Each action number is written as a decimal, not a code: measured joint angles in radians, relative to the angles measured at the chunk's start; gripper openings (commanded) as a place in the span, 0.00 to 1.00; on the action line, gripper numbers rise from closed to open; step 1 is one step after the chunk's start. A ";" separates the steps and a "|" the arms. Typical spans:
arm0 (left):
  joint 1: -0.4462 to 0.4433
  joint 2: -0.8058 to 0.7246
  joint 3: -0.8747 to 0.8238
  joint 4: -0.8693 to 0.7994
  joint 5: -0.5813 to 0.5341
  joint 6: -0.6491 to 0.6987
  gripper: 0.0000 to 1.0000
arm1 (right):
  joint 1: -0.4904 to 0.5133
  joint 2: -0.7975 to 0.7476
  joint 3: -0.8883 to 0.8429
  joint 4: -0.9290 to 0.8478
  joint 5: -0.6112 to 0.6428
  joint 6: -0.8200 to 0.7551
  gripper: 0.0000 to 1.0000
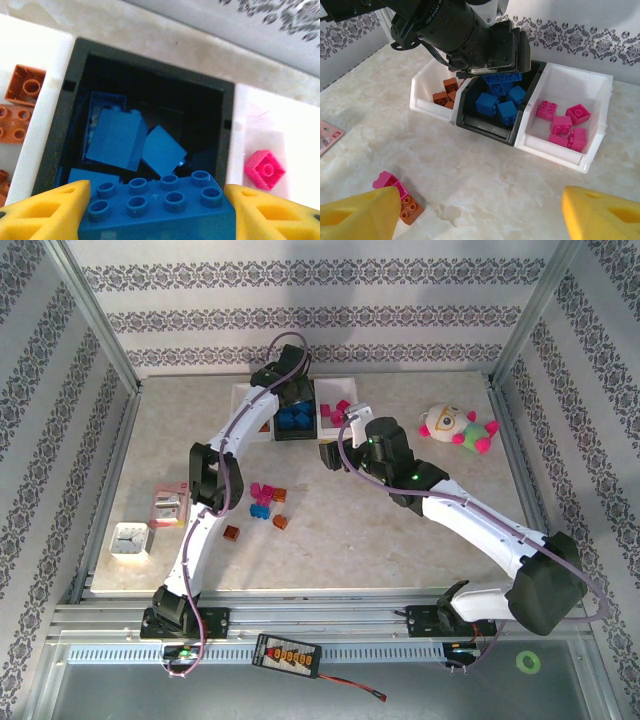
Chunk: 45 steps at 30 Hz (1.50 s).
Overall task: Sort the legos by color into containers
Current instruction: Place the lego in the container, then pick up the lego from the bottom-center of the table.
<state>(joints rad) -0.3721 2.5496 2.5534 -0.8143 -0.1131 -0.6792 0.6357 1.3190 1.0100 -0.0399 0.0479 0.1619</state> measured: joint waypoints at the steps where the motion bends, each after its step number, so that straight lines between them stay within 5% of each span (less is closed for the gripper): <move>1: 0.000 0.004 0.000 -0.010 0.001 0.003 0.71 | -0.002 0.000 -0.002 -0.002 0.000 0.000 0.84; 9: -0.001 0.002 0.003 -0.031 0.034 0.093 0.99 | -0.006 0.009 -0.004 -0.010 -0.011 -0.002 0.84; 19: -0.001 -0.247 -0.130 -0.018 0.024 0.174 0.99 | 0.018 0.150 0.020 -0.047 -0.118 -0.053 0.87; 34: 0.087 -1.036 -1.209 0.156 -0.077 0.121 0.99 | 0.289 0.511 0.233 -0.223 -0.150 -0.272 0.83; 45: 0.142 -1.275 -1.449 0.142 -0.128 0.060 0.99 | 0.310 0.686 0.365 -0.336 -0.173 -0.335 0.62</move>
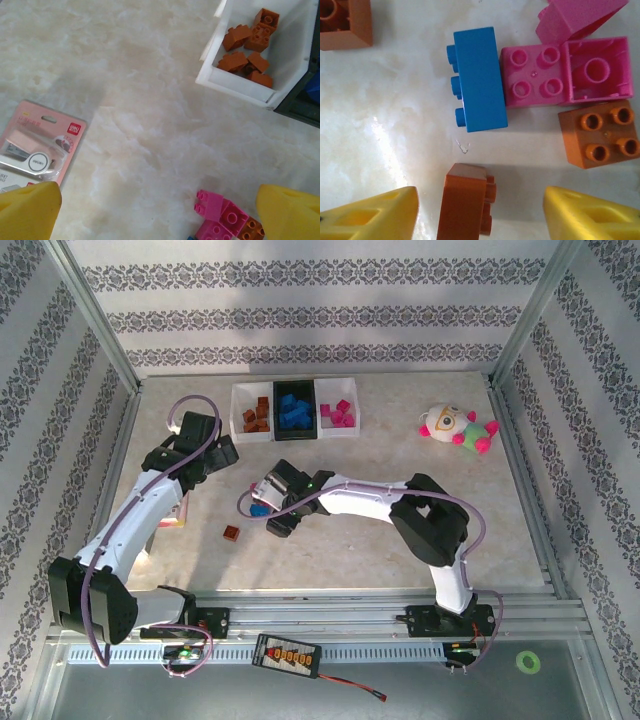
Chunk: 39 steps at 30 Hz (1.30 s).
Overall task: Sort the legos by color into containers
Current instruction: Pick up the lego from the bottom-center of the table, then place the lego in the container.
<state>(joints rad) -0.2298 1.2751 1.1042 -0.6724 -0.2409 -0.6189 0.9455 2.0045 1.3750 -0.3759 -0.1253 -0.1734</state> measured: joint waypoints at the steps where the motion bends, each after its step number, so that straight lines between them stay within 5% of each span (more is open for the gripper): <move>1: 0.001 0.000 -0.002 0.000 0.000 -0.003 0.99 | 0.000 0.013 0.010 -0.008 -0.002 -0.005 0.59; 10: 0.003 0.000 -0.005 0.002 0.001 -0.017 0.99 | 0.013 0.064 0.054 -0.070 0.006 -0.013 0.18; 19: 0.003 0.000 -0.035 0.008 0.014 -0.025 0.99 | -0.010 -0.061 0.015 -0.071 0.017 0.040 0.17; 26: 0.003 0.002 -0.080 0.026 0.047 -0.056 0.99 | -0.131 -0.148 0.072 0.053 0.003 0.139 0.17; 39: 0.003 0.003 -0.148 0.057 0.106 -0.124 0.99 | -0.217 0.250 0.594 0.225 0.050 0.257 0.20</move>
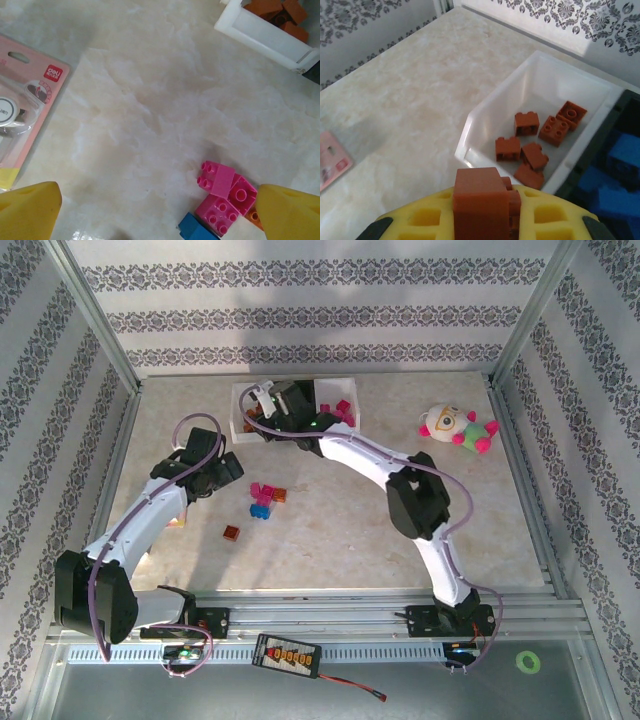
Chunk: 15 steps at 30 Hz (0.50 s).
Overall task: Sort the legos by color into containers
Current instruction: Place the lego in the container.
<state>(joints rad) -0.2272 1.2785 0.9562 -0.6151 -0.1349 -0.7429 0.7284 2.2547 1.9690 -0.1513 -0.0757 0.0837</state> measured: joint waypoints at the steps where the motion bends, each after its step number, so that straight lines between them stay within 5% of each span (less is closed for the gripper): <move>1: 0.000 0.000 -0.003 0.001 0.000 -0.002 0.99 | 0.000 0.046 0.047 0.001 0.005 0.008 0.20; 13: -0.002 0.002 -0.062 0.002 0.004 -0.027 0.99 | -0.002 0.414 0.503 -0.055 0.071 0.072 0.21; 15: -0.002 0.002 -0.072 0.002 0.008 -0.030 0.99 | -0.007 0.431 0.531 -0.063 0.076 0.076 0.30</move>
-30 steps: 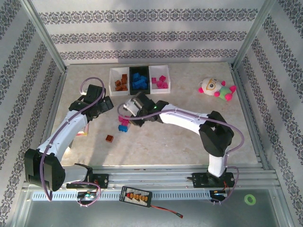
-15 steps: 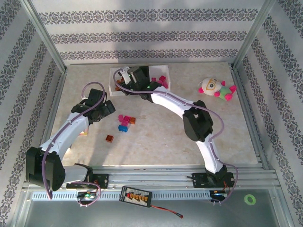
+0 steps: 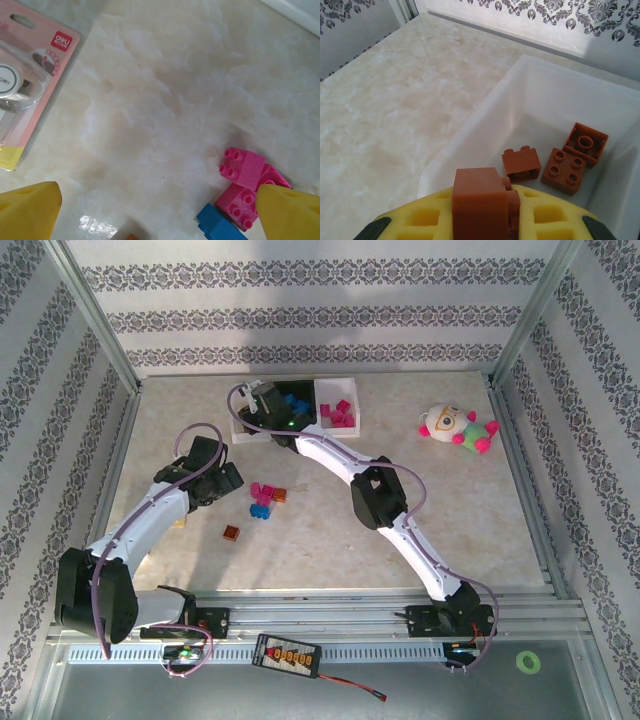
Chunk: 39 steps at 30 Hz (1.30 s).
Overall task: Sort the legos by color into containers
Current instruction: Place the lego in the container, then pick up the lego from the bottom-left of the table.
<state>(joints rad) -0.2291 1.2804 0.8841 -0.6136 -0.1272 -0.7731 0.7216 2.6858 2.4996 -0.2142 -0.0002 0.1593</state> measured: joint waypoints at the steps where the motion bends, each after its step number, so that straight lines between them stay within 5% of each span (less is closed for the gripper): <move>1: -0.001 0.000 -0.004 0.000 0.002 -0.003 0.99 | 0.000 0.006 0.011 -0.003 0.002 0.005 0.40; 4: -0.006 0.000 -0.008 -0.003 0.016 -0.016 0.99 | -0.002 0.012 0.031 -0.019 0.004 0.005 0.59; 10: -0.043 0.000 -0.023 -0.009 0.023 -0.069 0.94 | -0.018 0.002 0.057 -0.050 -0.016 -0.001 0.69; 14: -0.079 0.001 -0.050 -0.040 0.018 -0.160 0.90 | -0.026 -0.086 -0.046 -0.054 -0.039 -0.009 0.71; 25: -0.158 0.000 -0.114 -0.111 0.019 -0.530 0.82 | 0.009 -0.651 -0.769 0.144 -0.074 -0.035 0.73; 39: -0.158 0.135 -0.150 -0.041 0.061 -0.713 0.66 | 0.014 -0.790 -1.049 0.182 -0.068 -0.040 0.75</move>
<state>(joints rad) -0.3870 1.4155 0.7341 -0.6548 -0.0666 -1.4857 0.7357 1.8954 1.4506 -0.0326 -0.0681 0.1196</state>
